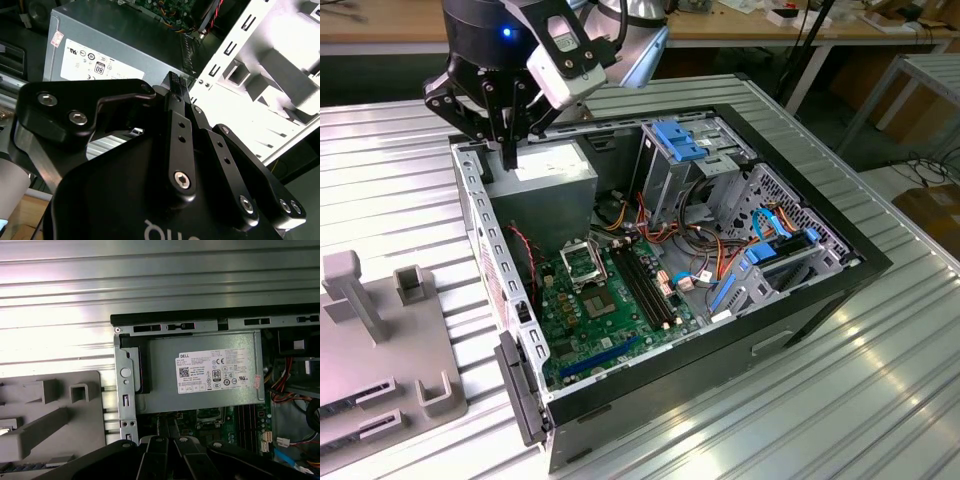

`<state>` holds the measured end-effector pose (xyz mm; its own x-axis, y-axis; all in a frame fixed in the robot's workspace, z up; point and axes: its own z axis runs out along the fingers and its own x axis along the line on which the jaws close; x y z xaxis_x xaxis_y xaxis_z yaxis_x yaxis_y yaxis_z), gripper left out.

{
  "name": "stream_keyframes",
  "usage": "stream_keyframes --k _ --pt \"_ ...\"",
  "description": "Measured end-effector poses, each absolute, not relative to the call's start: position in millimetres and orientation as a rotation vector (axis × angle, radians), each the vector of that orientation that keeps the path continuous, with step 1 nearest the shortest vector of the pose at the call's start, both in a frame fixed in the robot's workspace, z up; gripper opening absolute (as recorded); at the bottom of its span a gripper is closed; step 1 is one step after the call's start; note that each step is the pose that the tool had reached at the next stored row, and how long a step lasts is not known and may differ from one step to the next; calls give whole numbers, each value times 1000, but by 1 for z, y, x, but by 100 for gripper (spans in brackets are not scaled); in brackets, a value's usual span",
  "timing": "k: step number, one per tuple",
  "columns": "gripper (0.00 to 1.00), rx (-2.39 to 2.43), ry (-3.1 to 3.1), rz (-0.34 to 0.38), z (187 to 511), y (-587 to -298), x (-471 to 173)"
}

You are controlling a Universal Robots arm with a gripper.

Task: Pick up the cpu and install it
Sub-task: 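Reach for the cpu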

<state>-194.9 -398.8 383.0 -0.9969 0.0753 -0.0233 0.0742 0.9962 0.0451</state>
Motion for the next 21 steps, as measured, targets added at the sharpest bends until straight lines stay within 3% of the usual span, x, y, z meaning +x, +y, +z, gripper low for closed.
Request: stream_keyframes --k 21 --pt "11 117 3114 69 383 -399 -214"
